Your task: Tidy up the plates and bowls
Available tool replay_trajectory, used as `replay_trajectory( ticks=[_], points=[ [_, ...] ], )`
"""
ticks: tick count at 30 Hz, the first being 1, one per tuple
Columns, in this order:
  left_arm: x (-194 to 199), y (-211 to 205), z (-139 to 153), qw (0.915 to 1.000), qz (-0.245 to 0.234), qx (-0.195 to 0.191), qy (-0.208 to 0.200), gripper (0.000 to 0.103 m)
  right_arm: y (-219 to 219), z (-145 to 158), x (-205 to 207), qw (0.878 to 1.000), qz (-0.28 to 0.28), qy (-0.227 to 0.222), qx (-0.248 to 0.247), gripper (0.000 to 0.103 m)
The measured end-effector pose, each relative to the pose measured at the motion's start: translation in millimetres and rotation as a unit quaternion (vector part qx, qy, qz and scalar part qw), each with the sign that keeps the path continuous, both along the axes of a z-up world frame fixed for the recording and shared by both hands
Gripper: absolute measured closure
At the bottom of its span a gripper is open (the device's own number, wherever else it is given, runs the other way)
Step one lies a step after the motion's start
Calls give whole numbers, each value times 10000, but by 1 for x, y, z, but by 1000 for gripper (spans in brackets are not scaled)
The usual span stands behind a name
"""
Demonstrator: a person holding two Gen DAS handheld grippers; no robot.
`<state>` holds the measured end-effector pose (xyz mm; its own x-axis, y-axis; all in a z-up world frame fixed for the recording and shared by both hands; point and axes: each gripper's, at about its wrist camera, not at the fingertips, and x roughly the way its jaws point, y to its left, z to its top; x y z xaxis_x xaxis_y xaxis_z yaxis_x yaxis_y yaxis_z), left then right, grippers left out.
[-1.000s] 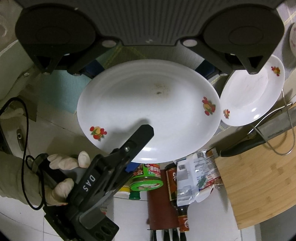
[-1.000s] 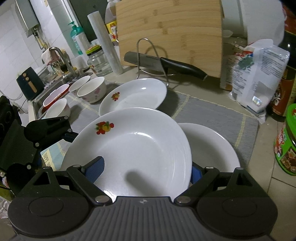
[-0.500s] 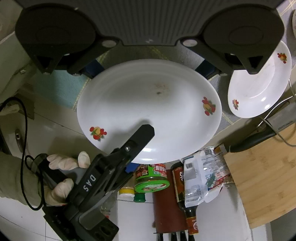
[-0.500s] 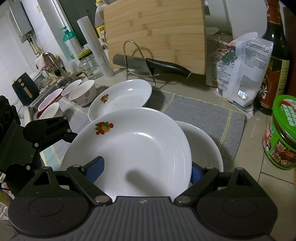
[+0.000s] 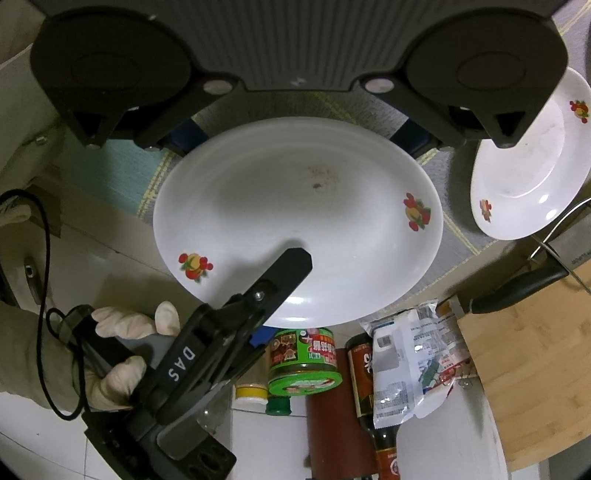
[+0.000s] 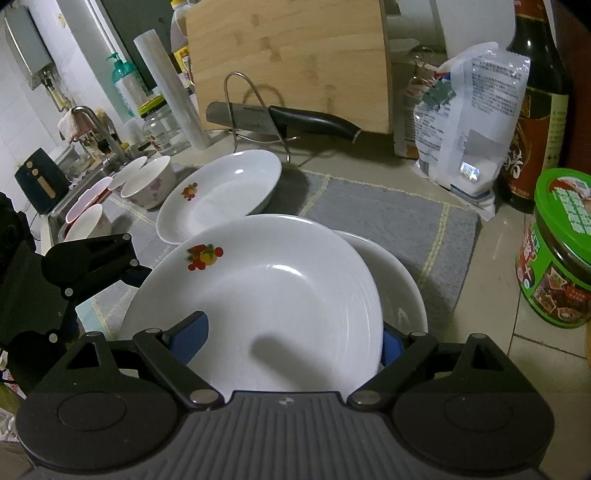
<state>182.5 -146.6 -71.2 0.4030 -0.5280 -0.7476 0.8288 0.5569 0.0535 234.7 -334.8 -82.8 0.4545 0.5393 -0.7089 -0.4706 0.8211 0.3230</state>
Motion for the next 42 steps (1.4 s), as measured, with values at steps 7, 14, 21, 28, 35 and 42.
replay_trajectory(
  ticks=[7,14,21,28,35,42],
  points=[
    [7,-3,-2,9999,-42,65,64,2,-4,-7,5,9999,-104,99,-11,8],
    [12,-7,-2,9996,-91,264,48,2,-7,-9,7,9998,-139,134,7,8],
    [19,-11,-2,9991,-37,385,175,2,-9,-13,9,9997,-181,186,-22,8],
    [24,-11,-3,9986,21,400,349,1,-10,-13,9,9997,-177,191,-27,8],
    [25,-12,-3,9983,15,453,378,1,-9,-11,8,9995,-215,205,-83,8],
    [27,-14,-5,9978,-2,581,327,2,-7,-9,6,9994,-239,219,-156,7]
  ],
)
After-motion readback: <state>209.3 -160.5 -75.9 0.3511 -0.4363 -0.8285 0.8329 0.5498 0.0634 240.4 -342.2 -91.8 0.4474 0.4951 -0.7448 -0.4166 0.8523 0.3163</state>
